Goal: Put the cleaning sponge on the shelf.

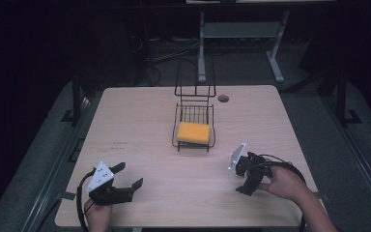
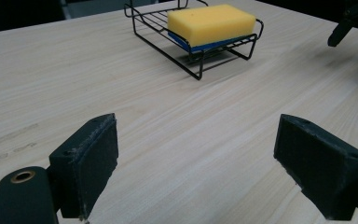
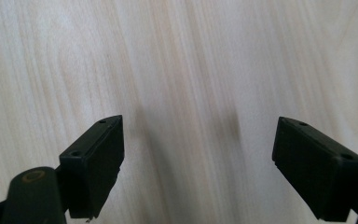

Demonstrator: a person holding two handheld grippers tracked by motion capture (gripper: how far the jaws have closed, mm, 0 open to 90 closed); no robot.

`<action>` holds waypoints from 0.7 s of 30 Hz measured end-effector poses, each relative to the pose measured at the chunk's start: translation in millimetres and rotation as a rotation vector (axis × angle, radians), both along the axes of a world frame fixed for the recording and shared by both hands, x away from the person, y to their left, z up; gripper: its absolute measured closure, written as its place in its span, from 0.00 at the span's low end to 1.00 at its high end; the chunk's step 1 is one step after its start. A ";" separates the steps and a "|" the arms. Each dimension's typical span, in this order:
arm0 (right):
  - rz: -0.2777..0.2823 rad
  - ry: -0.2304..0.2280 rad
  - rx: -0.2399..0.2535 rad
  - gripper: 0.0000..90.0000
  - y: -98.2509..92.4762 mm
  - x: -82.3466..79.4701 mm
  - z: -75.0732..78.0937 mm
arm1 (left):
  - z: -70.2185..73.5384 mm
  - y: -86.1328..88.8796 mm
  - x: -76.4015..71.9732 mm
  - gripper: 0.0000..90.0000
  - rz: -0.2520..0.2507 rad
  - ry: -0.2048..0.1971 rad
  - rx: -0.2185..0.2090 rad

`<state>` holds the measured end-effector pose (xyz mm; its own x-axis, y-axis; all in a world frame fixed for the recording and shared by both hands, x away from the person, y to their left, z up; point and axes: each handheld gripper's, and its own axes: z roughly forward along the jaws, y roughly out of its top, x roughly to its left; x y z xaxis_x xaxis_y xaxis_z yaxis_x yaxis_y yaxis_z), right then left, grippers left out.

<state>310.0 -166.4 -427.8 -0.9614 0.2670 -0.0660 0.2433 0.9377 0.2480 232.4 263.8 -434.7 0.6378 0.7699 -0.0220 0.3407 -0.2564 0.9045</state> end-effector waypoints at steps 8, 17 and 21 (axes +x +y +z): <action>-0.015 -0.010 0.010 0.18 -8.5 -5.7 -1.5 | -0.1 0.2 0.0 0.14 0.001 0.000 0.002; -0.032 -0.013 0.017 0.18 -19.1 -13.8 -4.3 | -0.4 -0.3 -0.2 0.14 0.000 0.003 0.001; -0.044 -0.021 0.029 0.19 -24.6 -17.9 -2.9 | -0.3 -0.1 -0.2 0.14 0.001 0.000 0.003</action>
